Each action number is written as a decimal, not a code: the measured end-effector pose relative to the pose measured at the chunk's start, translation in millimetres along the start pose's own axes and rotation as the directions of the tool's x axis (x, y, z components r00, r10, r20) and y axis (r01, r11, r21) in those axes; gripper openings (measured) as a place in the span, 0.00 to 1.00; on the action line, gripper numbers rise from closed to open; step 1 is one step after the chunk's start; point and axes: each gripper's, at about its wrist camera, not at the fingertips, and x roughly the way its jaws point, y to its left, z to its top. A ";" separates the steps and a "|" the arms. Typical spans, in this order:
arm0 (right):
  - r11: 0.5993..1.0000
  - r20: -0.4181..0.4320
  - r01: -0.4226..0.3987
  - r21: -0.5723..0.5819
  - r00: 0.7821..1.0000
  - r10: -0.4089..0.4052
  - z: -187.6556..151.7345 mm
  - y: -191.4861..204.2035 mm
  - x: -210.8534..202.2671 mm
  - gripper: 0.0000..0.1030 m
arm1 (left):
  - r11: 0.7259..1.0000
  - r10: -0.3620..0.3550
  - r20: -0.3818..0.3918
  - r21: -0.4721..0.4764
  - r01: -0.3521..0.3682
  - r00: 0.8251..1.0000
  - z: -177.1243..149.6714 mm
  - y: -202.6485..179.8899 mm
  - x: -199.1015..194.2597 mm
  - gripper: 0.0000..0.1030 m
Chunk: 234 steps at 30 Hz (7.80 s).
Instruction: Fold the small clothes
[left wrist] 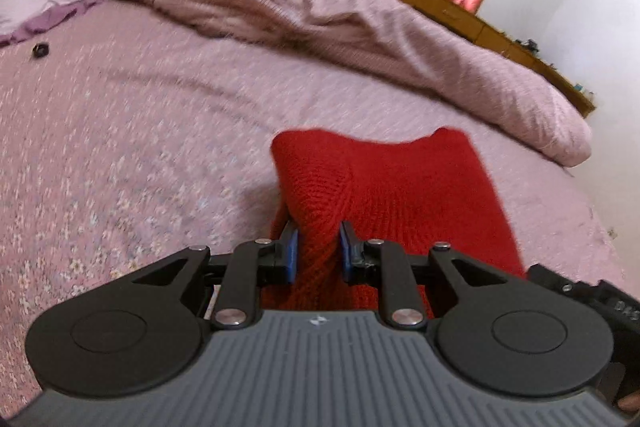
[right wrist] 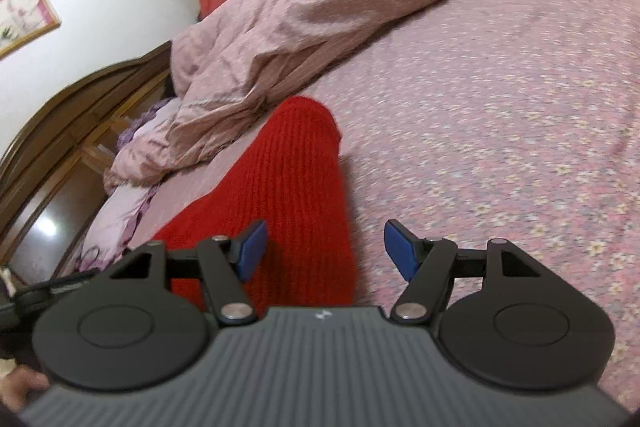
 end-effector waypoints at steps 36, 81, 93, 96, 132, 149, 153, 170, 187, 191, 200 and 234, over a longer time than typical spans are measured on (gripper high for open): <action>0.966 -0.200 -0.220 0.135 0.949 0.244 14.8 -29.0 61.8 0.85 | 0.999 0.035 -0.044 -0.004 -0.035 0.998 -0.8 9.7 13.3 0.49; 0.888 -0.166 -0.364 0.281 0.893 0.418 25.5 15.5 55.0 0.61 | 1.000 -0.014 -0.012 -0.021 0.013 1.000 2.3 5.0 -8.6 0.49; 0.902 -0.136 -0.343 0.264 0.912 0.386 30.4 -13.3 -0.9 0.61 | 0.992 -0.114 -0.072 0.051 0.118 0.991 -23.8 -53.4 -18.8 0.49; 0.909 -0.120 -0.333 0.251 0.921 0.371 31.6 -22.9 -15.4 0.61 | 0.988 -0.137 -0.091 0.063 0.143 0.986 -31.7 -67.6 -19.1 0.49; 0.995 -0.097 -0.064 0.071 0.993 0.070 4.6 -124.7 -104.8 0.66 | 0.935 -0.165 -0.219 0.275 0.223 0.962 -101.4 -168.8 -24.5 0.49; 0.972 0.032 0.103 -0.212 0.995 -0.099 3.5 -73.9 -122.8 0.66 | 0.943 -0.127 -0.226 0.273 0.188 0.966 -112.6 -151.2 -31.8 0.49; 0.945 0.089 0.113 -0.307 0.992 -0.090 -2.2 -53.5 -122.1 0.35 | 0.943 -0.126 -0.223 0.275 0.186 0.967 -114.2 -150.8 -32.9 0.49; 0.961 0.065 0.102 -0.259 0.994 -0.088 -7.5 -40.2 -96.8 0.32 | 0.950 -0.088 -0.214 0.275 0.146 0.973 -109.3 -155.0 -42.5 0.52; 0.958 0.123 0.138 -0.250 0.986 -0.110 -20.9 -19.3 -164.5 0.67 | 0.932 -0.060 -0.148 0.345 0.109 0.987 -103.4 -186.3 -91.8 0.90; 0.956 0.103 0.164 -0.245 0.984 -0.142 -25.9 -19.1 -169.7 0.77 | 0.929 -0.048 -0.148 0.356 0.098 0.988 -106.5 -191.8 -95.8 0.94; 0.937 0.051 0.225 -0.267 0.974 -0.220 -45.7 -21.1 -164.1 0.78 | 0.934 -0.007 -0.215 0.346 0.083 0.977 -121.4 -190.4 -83.1 0.95; 0.939 -0.003 0.240 -0.248 0.969 -0.248 -55.6 -24.7 -156.0 0.78 | 0.935 0.067 -0.251 0.353 0.026 0.966 -129.3 -187.4 -70.8 0.95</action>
